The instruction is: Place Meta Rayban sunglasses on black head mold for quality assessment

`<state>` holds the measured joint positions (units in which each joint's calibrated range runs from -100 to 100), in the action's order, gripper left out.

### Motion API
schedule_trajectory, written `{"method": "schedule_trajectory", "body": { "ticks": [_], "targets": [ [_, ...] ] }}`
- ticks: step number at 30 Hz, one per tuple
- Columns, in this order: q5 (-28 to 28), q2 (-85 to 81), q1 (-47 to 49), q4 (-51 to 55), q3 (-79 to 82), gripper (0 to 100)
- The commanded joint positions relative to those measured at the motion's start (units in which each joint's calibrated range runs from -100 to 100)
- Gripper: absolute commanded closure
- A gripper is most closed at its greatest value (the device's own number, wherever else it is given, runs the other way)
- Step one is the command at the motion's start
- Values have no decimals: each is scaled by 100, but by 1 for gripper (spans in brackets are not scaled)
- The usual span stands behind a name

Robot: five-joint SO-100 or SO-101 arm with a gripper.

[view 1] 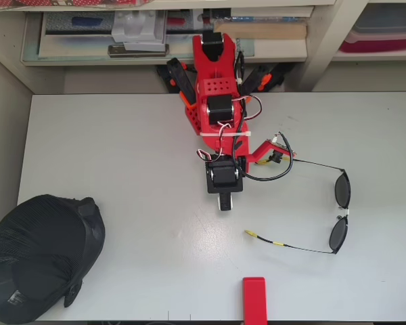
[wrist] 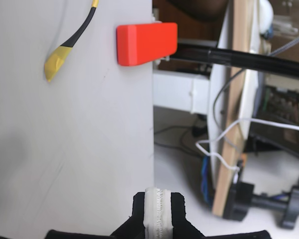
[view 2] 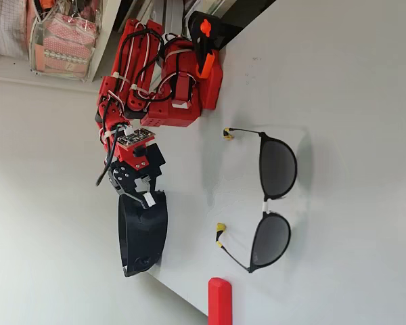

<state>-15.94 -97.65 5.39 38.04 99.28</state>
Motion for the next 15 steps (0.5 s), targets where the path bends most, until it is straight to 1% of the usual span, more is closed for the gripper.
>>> {"method": "schedule_trajectory", "body": {
  "ticks": [1,15],
  "targets": [
    [-27,-50,-75,-70,27,100],
    [-27,-50,-93,-70,27,100]
  ]
}}
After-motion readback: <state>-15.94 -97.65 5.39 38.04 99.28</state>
